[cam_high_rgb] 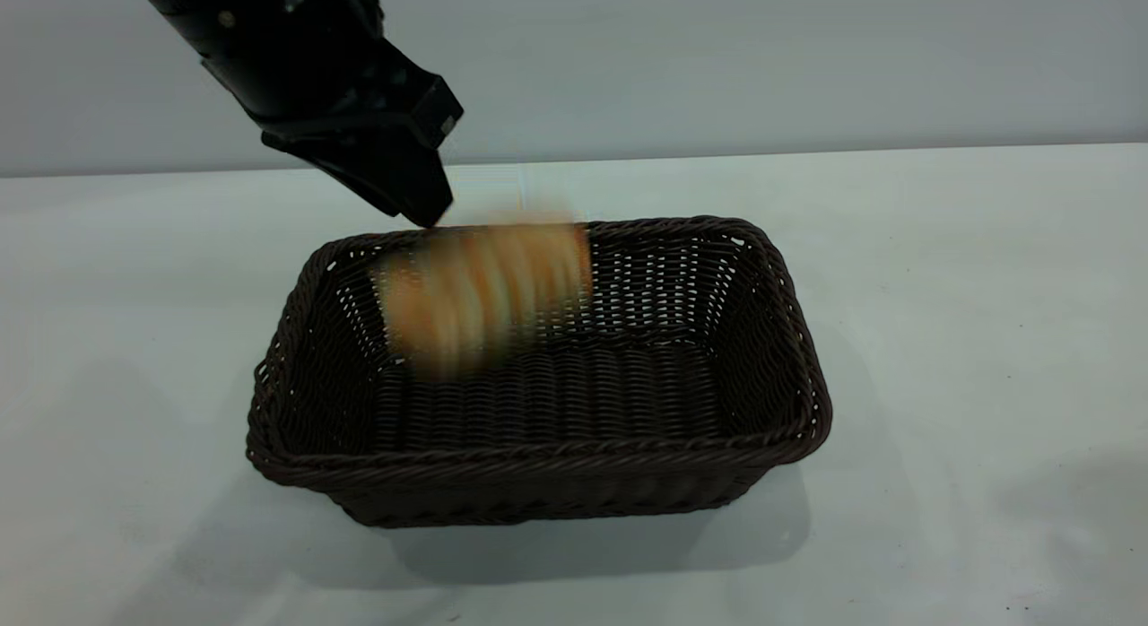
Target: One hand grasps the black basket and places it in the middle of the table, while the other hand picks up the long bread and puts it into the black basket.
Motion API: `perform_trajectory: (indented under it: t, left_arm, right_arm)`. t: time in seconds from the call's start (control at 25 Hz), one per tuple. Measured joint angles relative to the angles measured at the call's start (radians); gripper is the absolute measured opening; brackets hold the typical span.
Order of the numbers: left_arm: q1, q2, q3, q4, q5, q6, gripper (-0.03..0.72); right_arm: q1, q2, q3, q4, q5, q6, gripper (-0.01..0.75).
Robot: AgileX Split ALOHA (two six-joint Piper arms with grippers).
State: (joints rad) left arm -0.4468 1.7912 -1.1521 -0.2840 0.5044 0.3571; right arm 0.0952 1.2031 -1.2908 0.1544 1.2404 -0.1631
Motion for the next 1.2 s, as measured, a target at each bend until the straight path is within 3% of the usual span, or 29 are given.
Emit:
perform_trajectory:
  t: [0.12,0.28,0.44,0.64,0.84,1.0,1.2]
  left_arm:
    - [0.000,-0.011,0.000,-0.004,0.014,0.002,0.488]
    - [0.000,-0.079,0.000,0.004,0.036,-0.004,0.574]
    - [0.000,-0.184,-0.045,0.109,0.146,-0.092,0.580]
    - [0.000,-0.301,-0.187,0.345,0.435,-0.276,0.580]
    - [0.000,-0.414,-0.231,0.427,0.660,-0.320,0.580]
    - [0.000,-0.511,-0.193,0.428,0.663,-0.327,0.580]
    - [0.000,-0.705,-0.016,0.428,0.663,-0.377,0.580]
  right_arm:
    - [0.000,0.000,0.000,0.001,0.000,0.000,0.497]
    - [0.000,0.000,0.000,0.001,0.000,0.000,0.497]
    - [0.000,-0.004,0.000,0.001,0.000,0.000,0.497]
    - [0.000,-0.057,0.000,0.001,0.000,0.000,0.497]
    - [0.000,-0.129,0.000,0.001,0.000,0.000,0.497]
    - [0.000,-0.194,0.003,0.009,0.000,0.007,0.497]
    - [0.000,-0.335,0.100,0.071,0.000,0.007,0.497]
